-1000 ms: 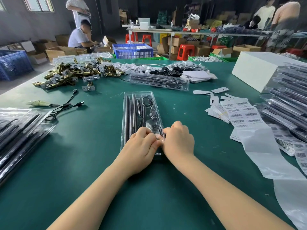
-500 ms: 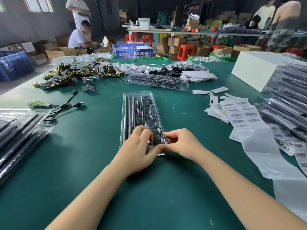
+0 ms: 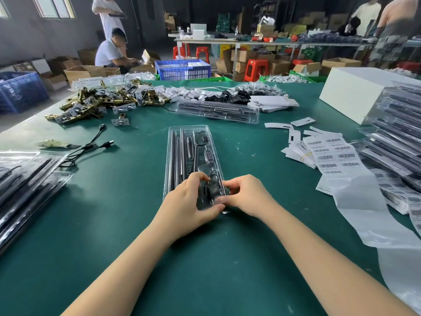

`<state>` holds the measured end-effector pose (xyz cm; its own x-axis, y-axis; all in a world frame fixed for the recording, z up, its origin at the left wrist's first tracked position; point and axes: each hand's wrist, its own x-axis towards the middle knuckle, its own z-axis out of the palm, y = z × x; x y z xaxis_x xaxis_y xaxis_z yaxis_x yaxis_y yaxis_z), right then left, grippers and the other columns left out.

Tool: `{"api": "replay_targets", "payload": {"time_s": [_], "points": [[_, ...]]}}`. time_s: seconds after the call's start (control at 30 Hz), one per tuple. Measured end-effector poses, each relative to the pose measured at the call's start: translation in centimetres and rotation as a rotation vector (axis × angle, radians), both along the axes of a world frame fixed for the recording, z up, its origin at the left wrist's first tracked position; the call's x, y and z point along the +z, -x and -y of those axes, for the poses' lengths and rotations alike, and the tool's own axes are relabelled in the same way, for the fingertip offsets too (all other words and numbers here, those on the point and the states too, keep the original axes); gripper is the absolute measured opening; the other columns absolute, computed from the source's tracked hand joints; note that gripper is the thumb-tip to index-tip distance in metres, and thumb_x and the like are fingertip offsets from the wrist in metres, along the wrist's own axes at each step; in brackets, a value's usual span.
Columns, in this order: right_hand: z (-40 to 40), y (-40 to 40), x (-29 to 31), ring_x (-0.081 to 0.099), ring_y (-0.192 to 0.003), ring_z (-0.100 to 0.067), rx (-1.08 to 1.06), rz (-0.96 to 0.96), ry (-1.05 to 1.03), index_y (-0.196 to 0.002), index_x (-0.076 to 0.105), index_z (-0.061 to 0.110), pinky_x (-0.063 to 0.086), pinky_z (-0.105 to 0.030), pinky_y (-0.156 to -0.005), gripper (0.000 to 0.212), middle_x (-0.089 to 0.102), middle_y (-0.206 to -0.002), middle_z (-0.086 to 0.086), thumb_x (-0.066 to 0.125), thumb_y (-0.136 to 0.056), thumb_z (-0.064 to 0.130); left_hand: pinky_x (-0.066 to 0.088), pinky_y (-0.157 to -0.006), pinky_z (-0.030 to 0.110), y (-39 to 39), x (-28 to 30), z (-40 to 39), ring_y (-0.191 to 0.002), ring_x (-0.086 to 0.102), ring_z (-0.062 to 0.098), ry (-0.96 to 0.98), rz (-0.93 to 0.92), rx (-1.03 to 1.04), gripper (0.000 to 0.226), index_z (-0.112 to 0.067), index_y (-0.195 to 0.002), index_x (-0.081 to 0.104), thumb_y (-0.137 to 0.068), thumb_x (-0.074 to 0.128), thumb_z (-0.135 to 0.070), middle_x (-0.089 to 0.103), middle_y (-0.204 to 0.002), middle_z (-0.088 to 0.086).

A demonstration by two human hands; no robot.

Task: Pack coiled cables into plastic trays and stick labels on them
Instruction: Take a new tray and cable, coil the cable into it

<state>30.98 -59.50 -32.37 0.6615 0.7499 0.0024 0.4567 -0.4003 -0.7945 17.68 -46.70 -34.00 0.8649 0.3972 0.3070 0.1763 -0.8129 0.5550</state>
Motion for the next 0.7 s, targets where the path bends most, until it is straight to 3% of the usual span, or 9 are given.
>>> {"api": "replay_targets", "payload": {"time_s": [0.07,0.2,0.33,0.4,0.47,0.57,0.63,0.7], "points": [[-0.6,1.0,-0.7,0.037,-0.050,-0.008,-0.098,0.102,0.020,-0.083,0.075,0.040,0.033,-0.027,-0.051,0.013,0.051,-0.050,0.006,0.078,-0.070,0.037,0.043,-0.083,0.020,0.0,0.0,0.1,-0.107,0.058,0.008,0.004,0.005,0.000,0.068,-0.034,-0.120,0.036,-0.067,0.066,-0.065,0.058,-0.111,-0.017],[-0.4,1.1,-0.4,0.042,-0.054,-0.012,-0.030,0.165,0.093,-0.090,0.075,0.032,0.038,-0.029,-0.053,0.014,0.052,-0.056,0.003,0.073,-0.077,0.035,0.041,-0.086,0.020,-0.1,-0.1,0.2,-0.111,0.056,0.007,0.011,0.010,0.006,0.074,-0.031,-0.123,0.035,-0.066,0.067,-0.064,0.058,-0.115,-0.015],[1.1,0.2,0.5,0.054,-0.060,0.003,0.099,-0.087,0.007,-0.099,0.075,0.031,0.044,-0.014,-0.063,0.026,0.068,-0.068,0.015,0.078,-0.076,0.019,0.043,-0.087,0.021,-0.2,-0.1,0.1,-0.109,0.058,0.008,0.002,0.013,0.007,0.073,-0.030,-0.123,0.037,-0.065,0.069,-0.062,0.060,-0.114,-0.012],[1.2,0.0,0.5,0.064,-0.074,0.001,0.102,-0.238,-0.038,-0.104,0.075,0.027,0.050,-0.015,-0.074,0.031,0.074,-0.086,0.012,0.069,-0.082,0.006,0.045,-0.090,0.025,-0.2,0.0,0.0,-0.110,0.058,0.009,0.001,-0.001,-0.010,0.072,-0.032,-0.121,0.036,-0.065,0.071,-0.062,0.061,-0.116,-0.011],[0.9,-0.4,0.6,0.064,-0.081,-0.002,-0.008,-0.294,-0.030,-0.119,0.068,0.023,0.050,-0.016,-0.075,0.036,0.072,-0.097,0.011,0.057,-0.090,0.006,0.045,-0.094,0.028,-0.2,0.2,-0.3,-0.115,0.056,0.009,0.000,-0.032,-0.039,0.073,-0.035,-0.120,0.034,-0.064,0.070,-0.064,0.060,-0.122,-0.011],[0.9,-0.7,0.6,0.063,-0.092,-0.010,-0.160,-0.088,-0.013,-0.126,0.063,0.021,0.048,-0.023,-0.084,0.031,0.069,-0.108,0.011,0.053,-0.096,0.026,0.044,-0.097,0.026,0.0,0.6,-0.4,-0.118,0.054,0.001,0.044,-0.072,-0.098,0.073,-0.043,-0.117,0.031,-0.059,0.068,-0.068,0.056,-0.128,-0.018],[0.8,-0.4,0.3,0.063,-0.093,-0.019,-0.159,0.073,0.023,-0.118,0.066,0.012,0.047,-0.029,-0.086,0.033,0.070,-0.103,0.004,0.056,-0.095,0.034,0.043,-0.096,0.022,0.1,0.8,-0.4,-0.117,0.053,-0.003,0.047,-0.089,-0.127,0.074,-0.045,-0.116,0.031,-0.057,0.067,-0.068,0.056,-0.126,-0.023],[0.6,-0.1,0.0,0.062,-0.093,-0.028,-0.157,0.114,0.055,-0.116,0.064,0.005,0.047,-0.034,-0.084,0.037,0.069,-0.097,-0.007,0.056,-0.095,0.035,0.043,-0.092,0.022,0.0,0.8,-0.2,-0.113,0.055,0.001,-0.023,-0.094,-0.133,0.074,-0.042,-0.118,0.030,-0.057,0.062,-0.069,0.056,-0.126,-0.023]]}}
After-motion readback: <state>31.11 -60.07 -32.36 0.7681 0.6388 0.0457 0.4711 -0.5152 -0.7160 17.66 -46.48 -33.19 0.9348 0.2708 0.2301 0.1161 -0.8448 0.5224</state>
